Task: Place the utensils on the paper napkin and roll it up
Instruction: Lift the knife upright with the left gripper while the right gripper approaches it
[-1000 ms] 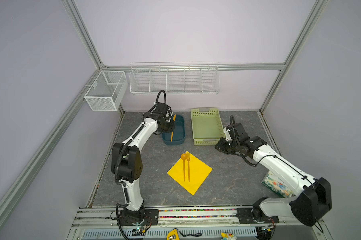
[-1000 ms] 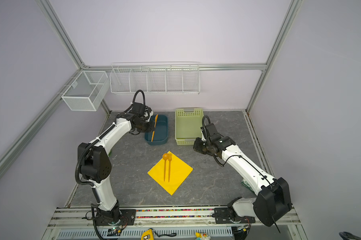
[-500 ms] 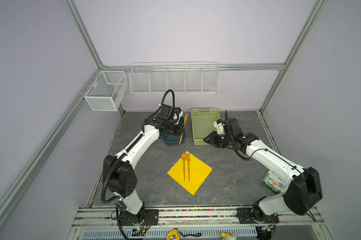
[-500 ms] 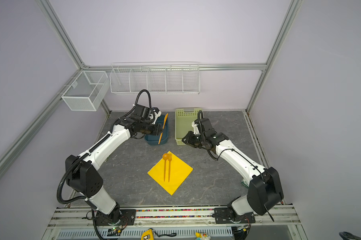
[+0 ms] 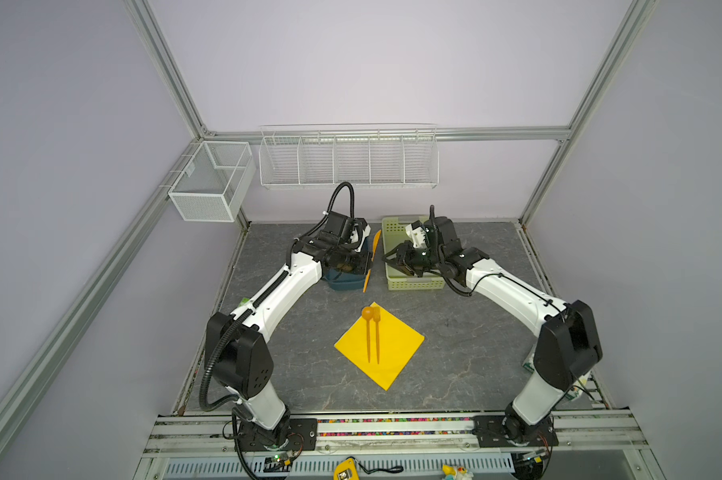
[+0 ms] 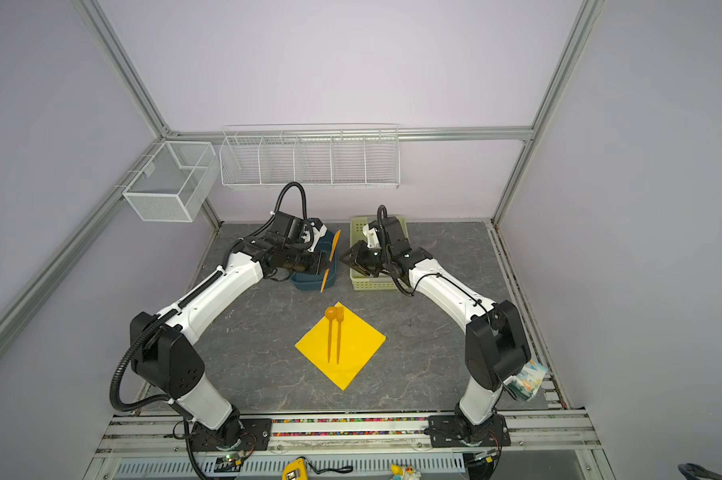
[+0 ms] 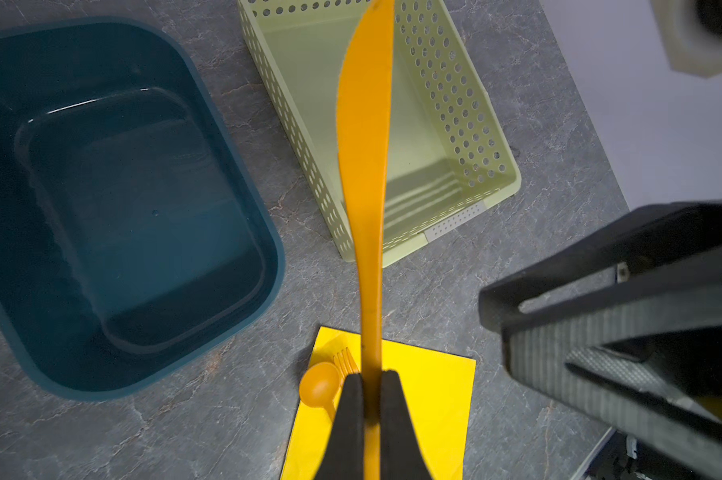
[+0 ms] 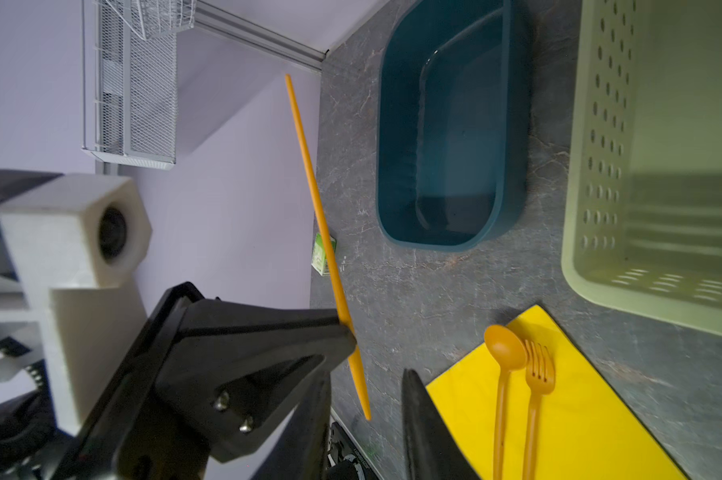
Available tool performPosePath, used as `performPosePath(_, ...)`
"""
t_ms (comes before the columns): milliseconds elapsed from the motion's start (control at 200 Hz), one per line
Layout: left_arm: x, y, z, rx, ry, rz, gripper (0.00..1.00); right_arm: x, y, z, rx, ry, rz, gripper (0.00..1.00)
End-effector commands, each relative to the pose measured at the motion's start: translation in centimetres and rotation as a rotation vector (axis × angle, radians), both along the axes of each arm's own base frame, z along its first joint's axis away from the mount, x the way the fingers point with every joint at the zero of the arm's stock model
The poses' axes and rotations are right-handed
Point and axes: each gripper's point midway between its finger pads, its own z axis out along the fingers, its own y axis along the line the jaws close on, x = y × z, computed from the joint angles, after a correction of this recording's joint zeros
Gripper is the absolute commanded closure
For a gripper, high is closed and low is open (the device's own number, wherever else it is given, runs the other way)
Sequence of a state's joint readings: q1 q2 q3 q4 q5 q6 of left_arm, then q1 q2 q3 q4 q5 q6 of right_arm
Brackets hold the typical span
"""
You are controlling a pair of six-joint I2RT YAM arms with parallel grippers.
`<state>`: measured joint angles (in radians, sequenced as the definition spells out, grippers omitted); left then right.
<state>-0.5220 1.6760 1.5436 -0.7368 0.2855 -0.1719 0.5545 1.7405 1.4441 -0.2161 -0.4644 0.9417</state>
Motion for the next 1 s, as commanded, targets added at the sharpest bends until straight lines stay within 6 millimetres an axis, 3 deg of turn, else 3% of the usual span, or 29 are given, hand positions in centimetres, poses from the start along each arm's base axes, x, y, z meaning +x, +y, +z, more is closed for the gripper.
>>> performPosePath(0,-0.5,0.0,1.0,-0.020,-0.019,-0.003,1.00,0.5,1.8,0.6,0.060,0.018,0.020,0.68)
performPosePath(520,-0.6,0.2,1.0,-0.009,-0.015,0.007,1.00,2.1,4.7,-0.7,0.129,0.066,0.043,0.74)
performPosePath(995,-0.6,0.3,1.2,-0.014,-0.002,0.024,0.97,1.4,3.6,0.5,0.132,0.024,0.015,0.93)
